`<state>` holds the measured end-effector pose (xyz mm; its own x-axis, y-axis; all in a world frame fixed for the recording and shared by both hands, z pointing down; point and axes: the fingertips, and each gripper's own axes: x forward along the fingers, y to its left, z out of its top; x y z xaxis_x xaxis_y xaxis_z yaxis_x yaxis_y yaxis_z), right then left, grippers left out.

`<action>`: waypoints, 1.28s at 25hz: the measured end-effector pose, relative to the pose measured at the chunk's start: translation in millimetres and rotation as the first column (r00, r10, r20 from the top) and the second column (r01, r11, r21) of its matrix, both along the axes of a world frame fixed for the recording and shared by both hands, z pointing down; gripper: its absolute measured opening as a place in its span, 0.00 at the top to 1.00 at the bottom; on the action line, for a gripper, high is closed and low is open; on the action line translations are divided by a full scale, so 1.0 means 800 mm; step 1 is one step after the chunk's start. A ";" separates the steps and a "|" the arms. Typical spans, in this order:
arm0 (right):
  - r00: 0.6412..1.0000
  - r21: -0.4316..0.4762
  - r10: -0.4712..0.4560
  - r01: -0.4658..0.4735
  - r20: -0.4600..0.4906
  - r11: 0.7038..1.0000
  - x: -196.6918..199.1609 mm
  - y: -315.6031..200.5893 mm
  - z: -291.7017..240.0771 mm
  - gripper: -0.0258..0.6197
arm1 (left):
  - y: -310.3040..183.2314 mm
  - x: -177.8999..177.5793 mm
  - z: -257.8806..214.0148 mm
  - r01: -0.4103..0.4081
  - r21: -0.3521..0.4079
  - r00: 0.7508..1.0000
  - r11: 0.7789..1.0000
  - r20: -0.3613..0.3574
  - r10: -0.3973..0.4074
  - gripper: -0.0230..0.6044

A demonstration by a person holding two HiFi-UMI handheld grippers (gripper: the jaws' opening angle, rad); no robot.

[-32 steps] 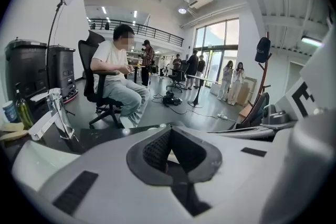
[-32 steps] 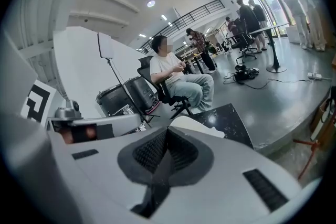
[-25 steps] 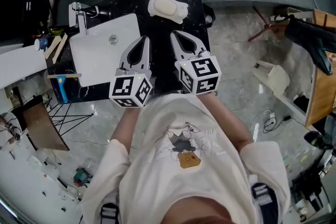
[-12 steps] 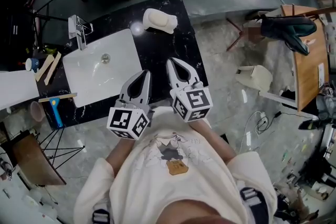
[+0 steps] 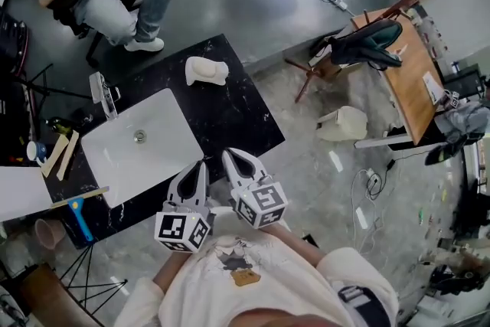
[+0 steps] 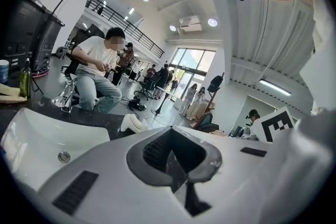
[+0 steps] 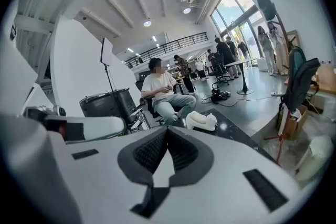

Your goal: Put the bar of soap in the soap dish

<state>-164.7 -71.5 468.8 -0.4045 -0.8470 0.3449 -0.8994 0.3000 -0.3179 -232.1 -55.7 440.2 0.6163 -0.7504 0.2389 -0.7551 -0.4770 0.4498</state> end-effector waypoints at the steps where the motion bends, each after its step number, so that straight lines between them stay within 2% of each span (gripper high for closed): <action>1: 1.000 -0.006 0.009 -0.009 0.005 1.000 -0.004 0.010 0.002 0.95 | 0.008 -0.006 0.000 -0.005 0.003 1.000 1.000 0.001 0.005 0.95; 7: 1.000 -0.002 -0.026 0.026 -0.014 1.000 -0.014 0.041 -0.011 0.95 | 0.030 -0.016 -0.015 0.011 0.028 1.000 1.000 -0.005 -0.010 0.95; 12: 0.998 0.010 -0.065 0.065 -0.028 0.998 -0.003 0.062 -0.027 0.95 | 0.055 0.012 -0.024 0.019 0.027 1.000 0.999 -0.021 -0.018 0.95; 18: 0.997 0.025 -0.067 0.068 -0.026 0.997 0.020 0.080 -0.030 0.95 | 0.085 0.045 -0.027 -0.001 0.034 1.000 0.999 -0.022 0.002 0.95; 25: 0.995 0.012 -0.097 0.098 -0.012 0.995 0.024 0.096 -0.024 0.95 | 0.098 0.047 -0.028 0.030 0.031 1.000 0.999 -0.011 -0.029 0.95; 32: 0.997 0.029 -0.078 0.079 -0.017 0.996 0.036 0.107 -0.031 0.95 | 0.106 0.052 -0.033 0.026 0.041 1.000 0.999 -0.016 -0.026 0.95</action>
